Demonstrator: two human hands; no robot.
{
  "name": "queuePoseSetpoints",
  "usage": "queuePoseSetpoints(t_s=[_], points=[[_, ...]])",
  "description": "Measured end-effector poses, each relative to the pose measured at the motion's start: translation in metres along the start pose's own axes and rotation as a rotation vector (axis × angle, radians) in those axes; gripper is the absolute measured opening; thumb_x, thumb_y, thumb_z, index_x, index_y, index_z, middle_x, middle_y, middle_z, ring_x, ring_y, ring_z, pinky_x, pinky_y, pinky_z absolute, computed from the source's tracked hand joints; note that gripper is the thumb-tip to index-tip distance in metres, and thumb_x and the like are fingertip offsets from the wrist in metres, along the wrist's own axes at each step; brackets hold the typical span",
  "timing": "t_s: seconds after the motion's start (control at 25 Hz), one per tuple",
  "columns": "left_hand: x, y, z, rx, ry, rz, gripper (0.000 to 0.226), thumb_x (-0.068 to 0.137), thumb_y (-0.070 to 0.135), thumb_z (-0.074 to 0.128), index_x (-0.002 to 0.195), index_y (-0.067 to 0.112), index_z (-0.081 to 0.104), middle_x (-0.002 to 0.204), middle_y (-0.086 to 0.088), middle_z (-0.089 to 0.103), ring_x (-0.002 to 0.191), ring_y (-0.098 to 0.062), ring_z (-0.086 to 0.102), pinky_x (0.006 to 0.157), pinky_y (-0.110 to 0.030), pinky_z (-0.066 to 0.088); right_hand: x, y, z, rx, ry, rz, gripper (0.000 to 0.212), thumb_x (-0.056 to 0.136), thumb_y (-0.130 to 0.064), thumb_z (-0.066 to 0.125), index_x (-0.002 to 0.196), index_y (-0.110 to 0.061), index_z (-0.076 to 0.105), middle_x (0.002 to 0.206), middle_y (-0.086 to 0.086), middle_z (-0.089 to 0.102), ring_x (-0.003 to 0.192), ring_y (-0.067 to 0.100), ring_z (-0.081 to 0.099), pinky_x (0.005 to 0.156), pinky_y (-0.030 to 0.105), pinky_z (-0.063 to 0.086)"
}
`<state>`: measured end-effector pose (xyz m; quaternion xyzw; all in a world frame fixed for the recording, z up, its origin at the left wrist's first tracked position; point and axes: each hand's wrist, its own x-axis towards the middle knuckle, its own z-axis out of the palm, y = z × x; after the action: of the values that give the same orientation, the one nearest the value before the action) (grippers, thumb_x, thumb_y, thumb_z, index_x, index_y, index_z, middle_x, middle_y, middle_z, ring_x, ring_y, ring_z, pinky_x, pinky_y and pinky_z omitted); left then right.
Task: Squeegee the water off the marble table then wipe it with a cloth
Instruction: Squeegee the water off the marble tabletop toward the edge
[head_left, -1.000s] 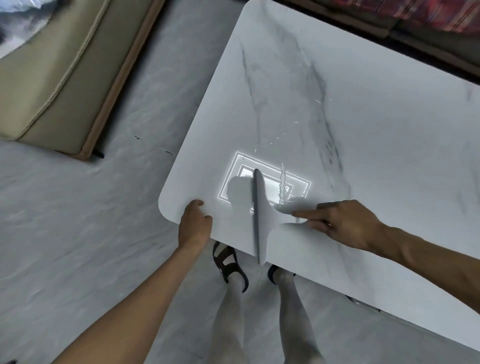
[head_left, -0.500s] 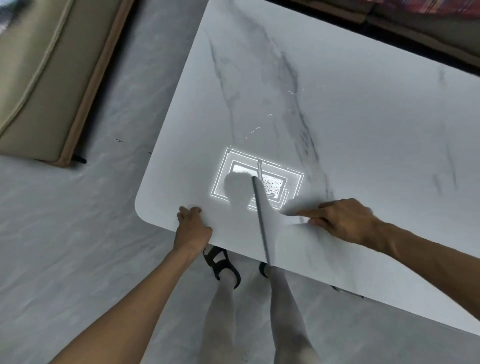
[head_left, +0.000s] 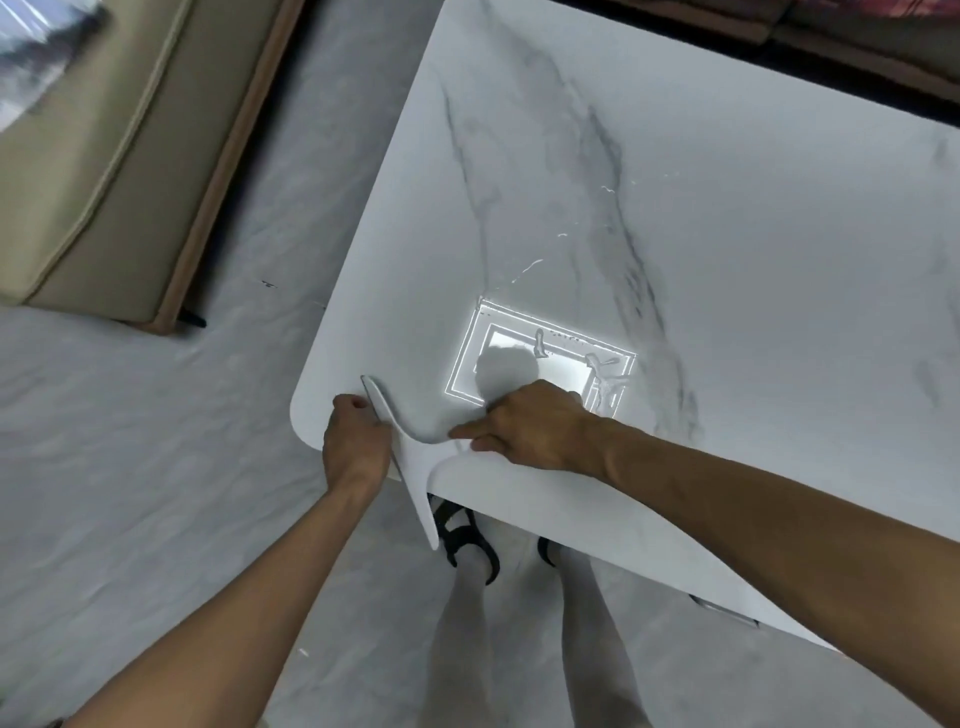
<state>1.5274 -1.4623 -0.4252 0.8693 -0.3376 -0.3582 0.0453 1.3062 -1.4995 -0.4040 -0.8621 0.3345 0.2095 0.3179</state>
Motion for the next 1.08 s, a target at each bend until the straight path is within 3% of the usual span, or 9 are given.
queuePoseSetpoints(t_s=[0.2, 0.32, 0.4, 0.6, 0.72, 0.84, 1.0, 1.08], points=[[0.01, 0.004, 0.002, 0.008, -0.08, 0.022, 0.036, 0.083, 0.007, 0.048, 0.118, 0.016, 0.045, 0.111, -0.008, 0.059, 0.089, -0.024, 0.052, 0.074, -0.033, 0.042, 0.012, 0.036, -0.011, 0.047, 0.13, 0.094, 0.037, 0.1, -0.05, 0.033, 0.135, -0.056, 0.041, 0.128, -0.006, 0.062, 0.115, 0.025, 0.058, 0.078, 0.03, 0.038], [0.004, 0.018, 0.015, 0.034, -0.183, 0.086, 0.038, 0.084, 0.009, 0.049, 0.121, 0.018, 0.045, 0.11, -0.004, 0.058, 0.089, -0.021, 0.054, 0.067, -0.03, 0.04, -0.047, 0.093, -0.01, 0.092, 0.194, 0.254, 0.037, 0.098, -0.05, 0.029, 0.133, -0.06, 0.038, 0.113, -0.006, 0.068, 0.1, 0.026, 0.064, 0.074, 0.034, 0.046], [-0.002, 0.031, 0.023, 0.038, -0.232, 0.118, 0.038, 0.084, 0.011, 0.052, 0.12, 0.019, 0.046, 0.109, -0.001, 0.056, 0.091, -0.019, 0.054, 0.067, -0.029, 0.04, -0.096, 0.126, -0.005, 0.106, 0.207, 0.395, 0.039, 0.097, -0.051, 0.027, 0.133, -0.06, 0.039, 0.117, -0.009, 0.068, 0.103, 0.025, 0.064, 0.077, 0.034, 0.048], [-0.004, 0.047, 0.019, 0.034, -0.153, 0.219, 0.018, 0.086, 0.009, 0.059, 0.102, 0.016, 0.059, 0.099, 0.002, 0.059, 0.087, -0.017, 0.056, 0.071, -0.027, 0.043, -0.179, 0.151, -0.004, 0.062, 0.304, 0.599, 0.033, 0.095, -0.06, 0.025, 0.126, -0.067, 0.032, 0.11, -0.011, 0.071, 0.096, 0.025, 0.066, 0.068, 0.033, 0.048], [0.004, 0.042, 0.0, -0.047, -0.062, 0.193, 0.008, 0.089, 0.012, 0.059, 0.084, 0.018, 0.063, 0.088, 0.001, 0.065, 0.082, -0.018, 0.061, 0.064, -0.025, 0.042, -0.148, 0.12, -0.026, 0.056, 0.309, 0.471, 0.041, 0.091, -0.066, 0.018, 0.127, -0.068, 0.034, 0.113, -0.017, 0.069, 0.1, 0.019, 0.065, 0.066, 0.029, 0.041], [0.023, 0.03, -0.03, -0.092, 0.031, 0.12, 0.019, 0.095, 0.014, 0.045, 0.09, 0.017, 0.064, 0.088, -0.003, 0.068, 0.086, -0.024, 0.063, 0.059, -0.026, 0.042, -0.053, 0.06, -0.045, 0.033, 0.186, 0.202, 0.039, 0.095, -0.062, 0.02, 0.131, -0.068, 0.031, 0.118, -0.022, 0.064, 0.105, 0.014, 0.062, 0.069, 0.028, 0.041], [0.054, 0.012, -0.057, -0.058, 0.142, 0.067, 0.026, 0.091, 0.005, 0.044, 0.114, 0.01, 0.054, 0.116, -0.012, 0.061, 0.105, -0.03, 0.057, 0.087, -0.037, 0.047, 0.076, -0.011, -0.043, -0.005, 0.068, -0.044, 0.037, 0.1, -0.049, 0.03, 0.135, -0.058, 0.038, 0.123, -0.012, 0.063, 0.114, 0.021, 0.056, 0.081, 0.028, 0.039], [0.061, 0.008, -0.061, -0.054, 0.134, 0.035, 0.035, 0.088, 0.003, 0.046, 0.122, 0.009, 0.05, 0.125, -0.015, 0.057, 0.114, -0.032, 0.054, 0.093, -0.036, 0.042, 0.105, -0.021, -0.041, -0.01, -0.017, -0.059, 0.038, 0.1, -0.051, 0.029, 0.136, -0.058, 0.037, 0.129, -0.009, 0.059, 0.118, 0.025, 0.054, 0.09, 0.038, 0.045]])
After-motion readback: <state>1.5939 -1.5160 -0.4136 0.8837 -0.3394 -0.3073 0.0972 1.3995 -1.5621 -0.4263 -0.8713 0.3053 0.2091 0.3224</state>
